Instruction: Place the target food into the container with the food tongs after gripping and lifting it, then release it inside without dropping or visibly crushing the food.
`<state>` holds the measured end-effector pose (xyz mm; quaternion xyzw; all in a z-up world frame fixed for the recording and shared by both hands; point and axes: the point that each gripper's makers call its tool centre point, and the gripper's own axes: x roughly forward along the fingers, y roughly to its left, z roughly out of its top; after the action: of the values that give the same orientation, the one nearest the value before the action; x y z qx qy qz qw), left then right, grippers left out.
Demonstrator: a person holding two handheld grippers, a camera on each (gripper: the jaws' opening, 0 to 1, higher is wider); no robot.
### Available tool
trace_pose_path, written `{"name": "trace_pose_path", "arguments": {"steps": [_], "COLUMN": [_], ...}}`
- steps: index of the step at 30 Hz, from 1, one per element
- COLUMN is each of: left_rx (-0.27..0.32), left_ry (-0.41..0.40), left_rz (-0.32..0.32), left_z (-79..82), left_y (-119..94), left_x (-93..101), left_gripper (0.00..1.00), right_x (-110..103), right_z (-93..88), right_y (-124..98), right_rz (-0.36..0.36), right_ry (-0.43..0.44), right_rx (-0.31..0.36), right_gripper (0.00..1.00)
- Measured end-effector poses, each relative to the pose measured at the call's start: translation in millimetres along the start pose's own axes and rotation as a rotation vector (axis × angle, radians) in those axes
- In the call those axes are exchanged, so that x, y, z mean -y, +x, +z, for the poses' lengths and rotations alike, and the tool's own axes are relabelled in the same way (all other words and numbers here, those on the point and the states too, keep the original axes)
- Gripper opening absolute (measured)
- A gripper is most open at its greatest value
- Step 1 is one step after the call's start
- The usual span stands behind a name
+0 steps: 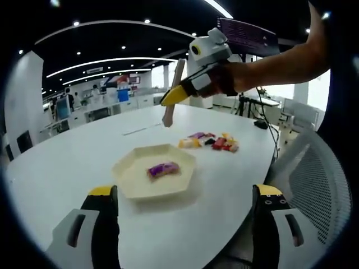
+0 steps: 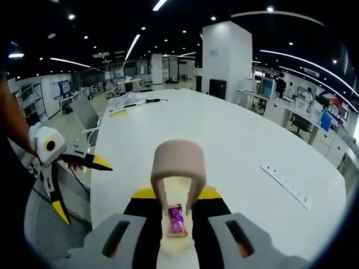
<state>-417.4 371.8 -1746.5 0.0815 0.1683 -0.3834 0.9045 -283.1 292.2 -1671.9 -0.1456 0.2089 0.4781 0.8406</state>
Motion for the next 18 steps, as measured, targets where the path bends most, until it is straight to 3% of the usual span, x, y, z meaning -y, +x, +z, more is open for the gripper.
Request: {"name": "trace_pose_path", "arguments": {"steps": [9,18], "left_rx": [-0.004,-0.016], "left_ry": [0.000,0.031], "left_rz": [-0.002,0.010], "left_z": [-1.1,-3.3], "left_y": [0.3,0.8], "left_x": [0.0,-1.8], "left_gripper": [0.96,0.98], "right_x": [6.1,21.5], "right_z": [4.2,-2.9], "right_y": [-21.2,-50.9], "right_rz": [0.009,-0.022], "right_ry": [-0.015,-0.018], "right_rx": [0.026,0.035], "right_gripper": [0.19,0.19]}}
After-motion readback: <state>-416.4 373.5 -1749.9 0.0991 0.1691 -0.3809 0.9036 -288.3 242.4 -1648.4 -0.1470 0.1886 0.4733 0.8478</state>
